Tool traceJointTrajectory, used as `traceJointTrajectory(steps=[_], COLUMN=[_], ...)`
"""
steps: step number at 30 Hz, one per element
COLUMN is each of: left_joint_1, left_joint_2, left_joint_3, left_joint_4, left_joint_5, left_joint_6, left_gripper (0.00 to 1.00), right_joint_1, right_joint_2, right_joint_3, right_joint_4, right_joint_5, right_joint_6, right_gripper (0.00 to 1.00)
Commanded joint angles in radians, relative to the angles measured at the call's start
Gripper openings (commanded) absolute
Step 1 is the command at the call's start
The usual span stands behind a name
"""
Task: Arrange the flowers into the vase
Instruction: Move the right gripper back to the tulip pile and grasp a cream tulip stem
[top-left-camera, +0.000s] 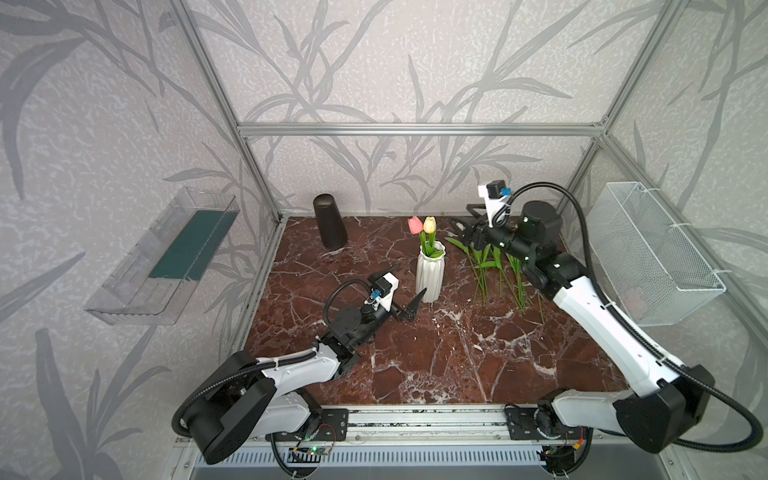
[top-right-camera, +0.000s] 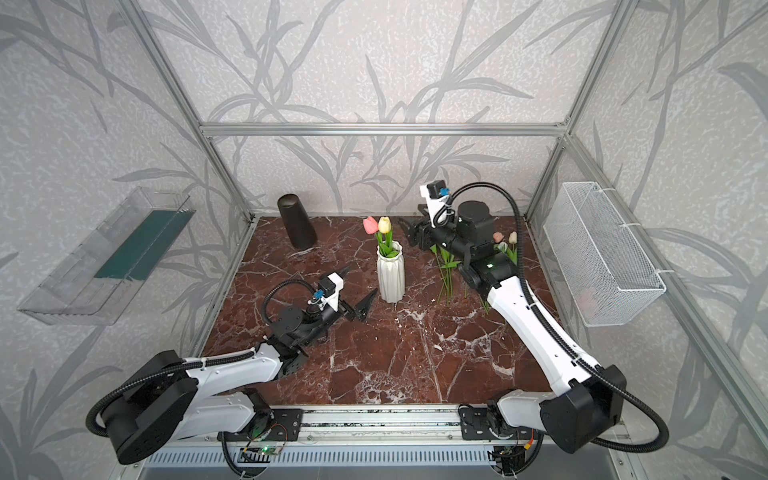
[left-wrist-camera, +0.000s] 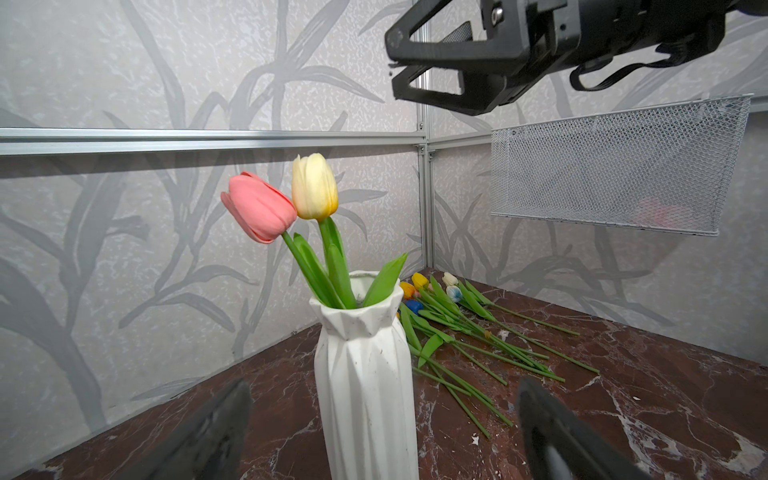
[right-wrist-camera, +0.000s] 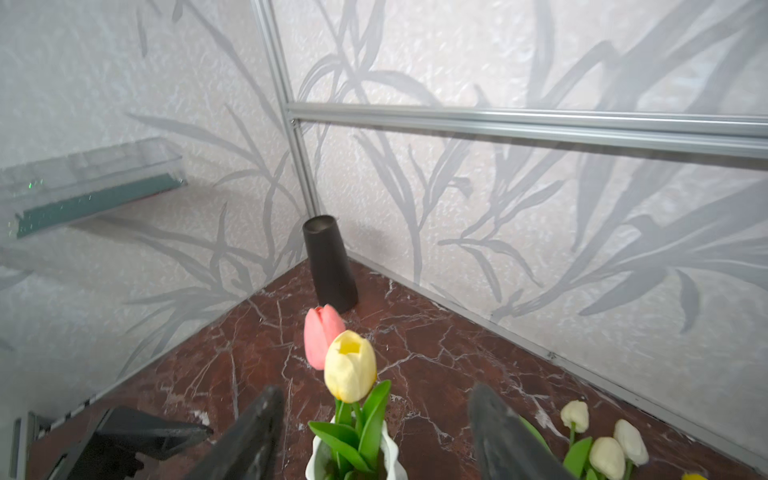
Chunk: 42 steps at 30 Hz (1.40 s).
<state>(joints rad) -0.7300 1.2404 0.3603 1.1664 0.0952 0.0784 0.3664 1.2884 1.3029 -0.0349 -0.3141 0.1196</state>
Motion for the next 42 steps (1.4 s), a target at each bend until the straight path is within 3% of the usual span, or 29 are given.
traceJointTrajectory(steps=[1,5,7,14,20,30,42], left_joint_1=[0.001,-0.007,-0.010,-0.012,-0.013,-0.013,-0.013], left_joint_2=[-0.034,-0.018,-0.008,0.054,0.105,0.138,0.133], left_joint_3=[0.041,0.045,0.040,0.031,0.034,0.044,0.042], left_joint_4=[-0.100,-0.143,-0.145,-0.148,-0.116,-0.104,-0.109], left_joint_5=[0.033,0.101,0.114,0.147,0.161,0.146,0.140], left_joint_6=[0.018,0.053,0.043,0.047,0.032,0.032,0.040], left_gripper=[0.99,0.99,0.99,0.99,0.99,0.99,0.99], right_joint_1=[-0.096,-0.159,-0.183,-0.183,-0.175,-0.156,-0.150], right_joint_2=[0.040,0.144,0.208,0.502,0.707,0.848,1.003], right_joint_3=[0.012,-0.024,-0.040,0.080,0.254,0.375,0.546], right_joint_4=[-0.138,-0.269,-0.297,-0.423,-0.542,-0.569,-0.648], right_joint_5=[0.058,0.164,0.160,0.112,0.175,0.172,0.263], right_joint_6=[0.100,0.101,0.100,0.013,-0.016,-0.039,-0.014], right_gripper=[0.62,0.42,0.36,0.32,0.28,0.23,0.29])
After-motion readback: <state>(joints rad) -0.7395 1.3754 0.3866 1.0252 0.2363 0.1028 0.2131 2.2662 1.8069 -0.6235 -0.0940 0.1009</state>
